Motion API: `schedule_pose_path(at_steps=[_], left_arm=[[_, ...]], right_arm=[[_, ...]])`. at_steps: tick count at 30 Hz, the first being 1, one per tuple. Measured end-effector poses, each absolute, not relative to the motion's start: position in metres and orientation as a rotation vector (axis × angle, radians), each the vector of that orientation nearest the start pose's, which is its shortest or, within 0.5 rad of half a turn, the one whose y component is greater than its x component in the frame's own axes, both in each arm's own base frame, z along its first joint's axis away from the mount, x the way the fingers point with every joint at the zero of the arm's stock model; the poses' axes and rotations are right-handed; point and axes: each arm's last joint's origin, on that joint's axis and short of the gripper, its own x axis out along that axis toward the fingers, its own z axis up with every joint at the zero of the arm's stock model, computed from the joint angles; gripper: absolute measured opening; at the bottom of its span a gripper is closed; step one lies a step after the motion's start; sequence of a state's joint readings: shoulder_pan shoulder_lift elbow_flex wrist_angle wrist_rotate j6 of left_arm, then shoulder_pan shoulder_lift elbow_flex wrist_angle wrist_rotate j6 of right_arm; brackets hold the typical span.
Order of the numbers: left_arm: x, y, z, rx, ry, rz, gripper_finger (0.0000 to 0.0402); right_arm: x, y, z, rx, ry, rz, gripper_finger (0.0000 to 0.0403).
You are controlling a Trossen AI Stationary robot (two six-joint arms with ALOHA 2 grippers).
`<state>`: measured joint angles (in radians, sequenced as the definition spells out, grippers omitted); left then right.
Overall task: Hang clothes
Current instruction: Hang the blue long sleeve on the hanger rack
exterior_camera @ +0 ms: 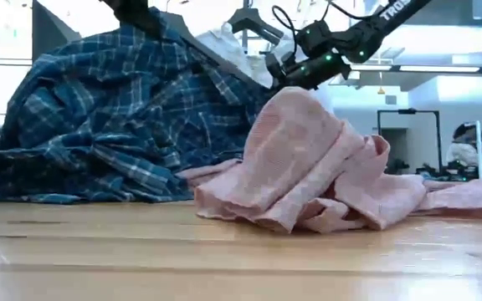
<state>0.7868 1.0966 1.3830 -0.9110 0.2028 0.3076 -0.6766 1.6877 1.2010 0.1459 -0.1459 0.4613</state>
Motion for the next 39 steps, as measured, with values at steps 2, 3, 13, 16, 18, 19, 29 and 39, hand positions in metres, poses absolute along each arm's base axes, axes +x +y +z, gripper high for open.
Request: schedule_pose_path(at_steps=[2,3,13,16,18,19,29,39], left_arm=[[0.141,0.134,0.407,-0.016,0.658,0.480,0.0034],[0.141,0.134,0.407,-0.013,0.665,0.501,0.0034],[0.149,0.146,0.400,-0.062,0.708,0.605,0.0034],[0.156,0.154,0.397,-0.088,0.705,0.626,0.0034],[0.159,0.158,0.398,-0.095,0.669,0.648,0.0034],[0.160,0.159,0.400,-0.096,0.647,0.662,0.0034],[0.156,0.153,0.428,-0.055,0.541,0.548,0.0034],[0.152,0.136,0.448,-0.027,0.530,0.428,0.0034]], right_arm=[[0.300,-0.236,0.282,0.571,0.162,-0.588,0.0000],[0.297,-0.234,0.289,0.561,0.139,-0.583,0.0000],[0.309,-0.176,0.365,0.470,-0.053,-0.413,0.0000],[0.322,-0.151,0.387,0.444,-0.092,-0.322,0.0000],[0.329,-0.134,0.392,0.430,-0.059,-0.275,0.0000],[0.332,-0.125,0.391,0.426,-0.023,-0.255,0.0000],[0.348,-0.094,0.337,0.341,0.322,-0.309,0.0006],[0.333,-0.096,0.382,0.156,0.493,-0.240,0.0151]])
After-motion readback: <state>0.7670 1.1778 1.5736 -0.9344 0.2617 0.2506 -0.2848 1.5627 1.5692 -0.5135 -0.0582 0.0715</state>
